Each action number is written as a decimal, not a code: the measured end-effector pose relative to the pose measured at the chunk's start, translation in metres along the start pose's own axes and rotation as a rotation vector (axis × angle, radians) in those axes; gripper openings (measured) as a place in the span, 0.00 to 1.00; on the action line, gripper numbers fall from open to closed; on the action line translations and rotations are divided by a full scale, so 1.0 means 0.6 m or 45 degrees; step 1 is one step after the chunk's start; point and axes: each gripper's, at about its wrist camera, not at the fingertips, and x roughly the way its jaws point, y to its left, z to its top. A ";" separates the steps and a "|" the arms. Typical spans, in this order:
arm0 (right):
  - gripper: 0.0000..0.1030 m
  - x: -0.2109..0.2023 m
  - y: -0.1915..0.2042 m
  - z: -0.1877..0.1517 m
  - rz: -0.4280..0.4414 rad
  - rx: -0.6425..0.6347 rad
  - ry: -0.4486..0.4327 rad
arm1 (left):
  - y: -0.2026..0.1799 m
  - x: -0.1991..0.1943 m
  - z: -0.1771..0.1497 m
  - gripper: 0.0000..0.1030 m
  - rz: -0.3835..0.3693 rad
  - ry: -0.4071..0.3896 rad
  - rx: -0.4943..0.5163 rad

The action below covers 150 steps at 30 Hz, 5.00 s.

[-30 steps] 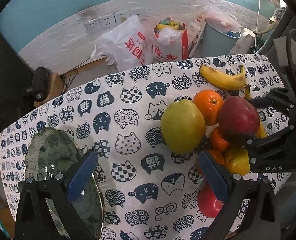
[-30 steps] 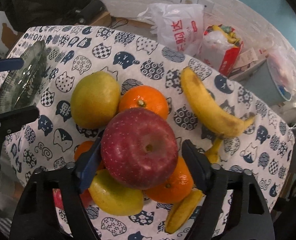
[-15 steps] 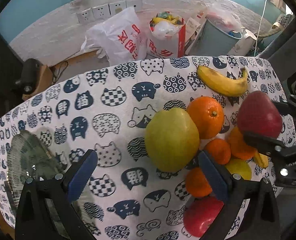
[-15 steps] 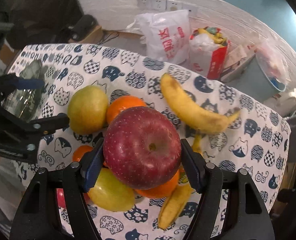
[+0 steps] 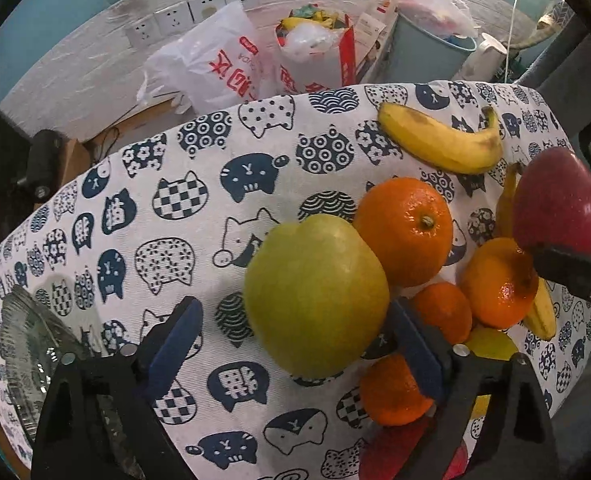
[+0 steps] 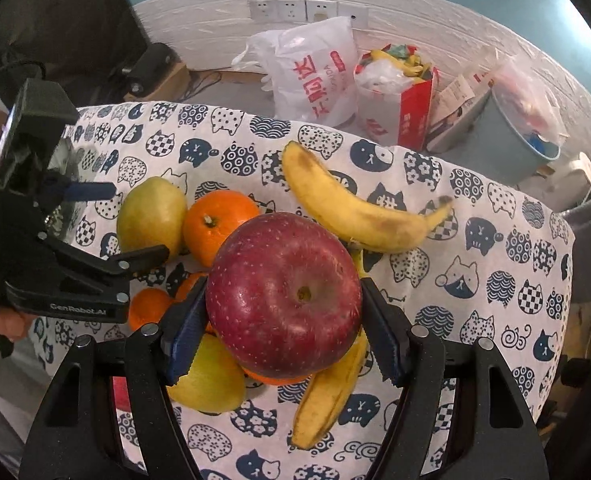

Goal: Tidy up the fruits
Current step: 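Grasp the large yellow-green pear with the left tool while the right tool grasps the red apple, then carry the pear with the left tool into the green bowl while the right tool drops the apple there, then withdraw both open tools from the bowl back toward the fruit pile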

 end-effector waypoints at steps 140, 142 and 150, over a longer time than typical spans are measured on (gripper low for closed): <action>0.69 0.149 0.521 0.074 0.299 -0.536 0.152 | 0.380 -0.120 -0.344 0.74 0.142 -0.048 -0.544; 0.69 0.148 0.520 0.073 0.317 -0.533 0.152 | 0.378 -0.125 -0.341 0.74 0.151 -0.056 -0.535; 0.73 0.122 0.508 0.069 0.356 -0.502 0.106 | 0.357 -0.146 -0.326 0.74 0.182 -0.090 -0.485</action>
